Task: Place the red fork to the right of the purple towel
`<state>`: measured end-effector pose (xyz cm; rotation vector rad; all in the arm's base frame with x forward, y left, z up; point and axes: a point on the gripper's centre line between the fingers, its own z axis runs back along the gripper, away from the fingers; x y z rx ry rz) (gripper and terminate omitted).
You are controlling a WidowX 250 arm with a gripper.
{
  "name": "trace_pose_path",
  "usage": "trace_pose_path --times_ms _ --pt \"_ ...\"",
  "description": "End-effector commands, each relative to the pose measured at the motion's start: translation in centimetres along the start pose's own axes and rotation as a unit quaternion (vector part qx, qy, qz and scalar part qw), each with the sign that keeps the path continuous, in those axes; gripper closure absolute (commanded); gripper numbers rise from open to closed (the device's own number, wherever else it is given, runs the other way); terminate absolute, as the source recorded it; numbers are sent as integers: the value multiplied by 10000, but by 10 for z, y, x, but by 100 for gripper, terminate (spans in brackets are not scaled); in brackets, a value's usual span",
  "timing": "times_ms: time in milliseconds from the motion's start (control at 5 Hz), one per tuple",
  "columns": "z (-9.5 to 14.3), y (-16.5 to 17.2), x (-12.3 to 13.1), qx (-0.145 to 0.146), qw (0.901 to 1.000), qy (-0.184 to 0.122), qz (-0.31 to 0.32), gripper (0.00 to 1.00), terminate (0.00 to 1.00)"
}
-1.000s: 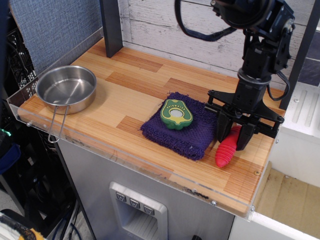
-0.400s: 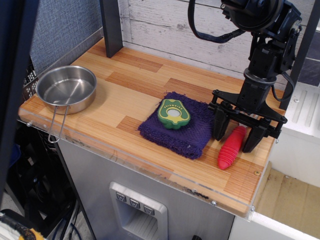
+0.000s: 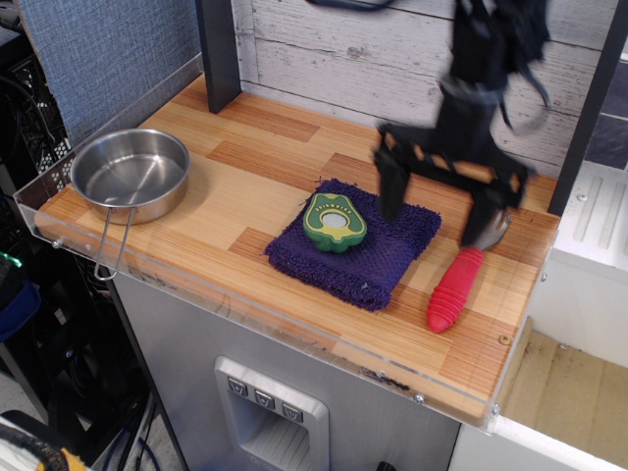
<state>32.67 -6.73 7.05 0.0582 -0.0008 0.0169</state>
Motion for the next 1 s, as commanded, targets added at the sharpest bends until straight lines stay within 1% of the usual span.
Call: trace_pose_path --times_ms 0,200,400,600,800 --pt "67 43 -8 -134 9968 -679 392 0 0" --pt "74 56 -6 -200 9968 -665 391 0 0" --pt "75 65 1 -274 9991 -231 -246 0 0" --pt "75 65 1 -274 9991 -231 -246 0 0" --pt "75 65 1 -274 9991 -231 -246 0 100"
